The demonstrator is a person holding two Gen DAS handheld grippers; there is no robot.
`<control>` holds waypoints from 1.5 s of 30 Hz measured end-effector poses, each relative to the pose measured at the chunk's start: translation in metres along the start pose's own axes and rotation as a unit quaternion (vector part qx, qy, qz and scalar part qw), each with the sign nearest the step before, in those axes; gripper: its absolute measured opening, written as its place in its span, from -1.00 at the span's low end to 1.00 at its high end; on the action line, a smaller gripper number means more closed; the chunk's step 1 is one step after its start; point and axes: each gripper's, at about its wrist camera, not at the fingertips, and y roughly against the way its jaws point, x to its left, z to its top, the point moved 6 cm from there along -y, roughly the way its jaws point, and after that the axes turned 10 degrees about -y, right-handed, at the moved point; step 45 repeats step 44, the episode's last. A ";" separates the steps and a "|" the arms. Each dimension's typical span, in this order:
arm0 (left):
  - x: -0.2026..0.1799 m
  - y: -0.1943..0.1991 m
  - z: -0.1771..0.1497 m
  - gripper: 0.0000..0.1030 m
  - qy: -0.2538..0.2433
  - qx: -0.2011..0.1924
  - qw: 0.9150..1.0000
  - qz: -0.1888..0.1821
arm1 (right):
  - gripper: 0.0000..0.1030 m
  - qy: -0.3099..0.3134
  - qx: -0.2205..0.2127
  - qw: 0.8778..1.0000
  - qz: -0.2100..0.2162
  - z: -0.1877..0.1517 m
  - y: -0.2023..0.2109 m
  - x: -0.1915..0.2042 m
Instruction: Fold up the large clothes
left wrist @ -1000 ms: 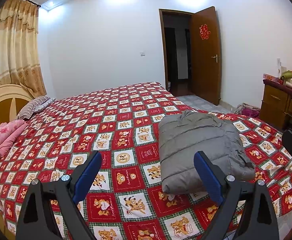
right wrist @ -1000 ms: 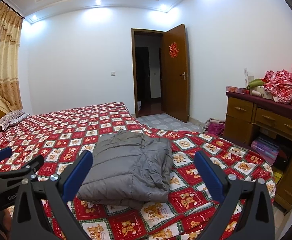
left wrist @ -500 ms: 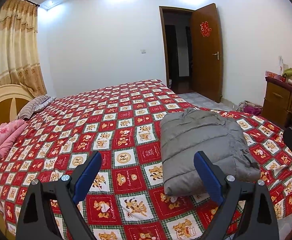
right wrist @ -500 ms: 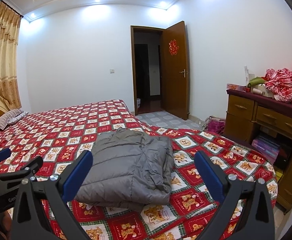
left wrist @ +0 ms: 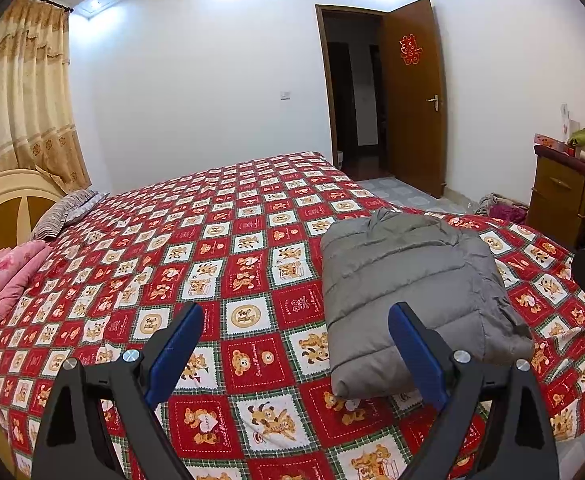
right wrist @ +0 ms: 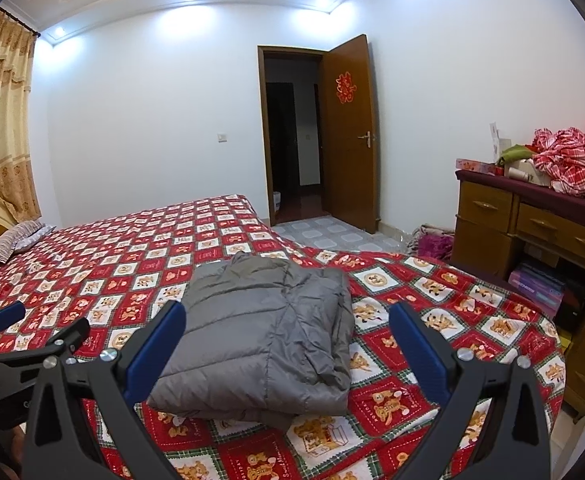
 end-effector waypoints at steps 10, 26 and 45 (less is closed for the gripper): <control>-0.001 -0.027 0.000 0.82 -0.012 0.016 1.000 0.005 | 1.00 0.002 -0.005 1.000 -0.011 -0.001 -0.011 -0.001; -0.002 -0.060 0.001 0.82 -0.015 0.031 0.999 -0.002 | 1.00 -0.007 0.005 1.000 -0.029 -0.002 -0.033 -0.007; 0.002 -0.099 0.004 0.82 -0.009 0.034 0.999 -0.029 | 1.00 -0.004 0.032 0.999 -0.037 -0.009 -0.065 -0.007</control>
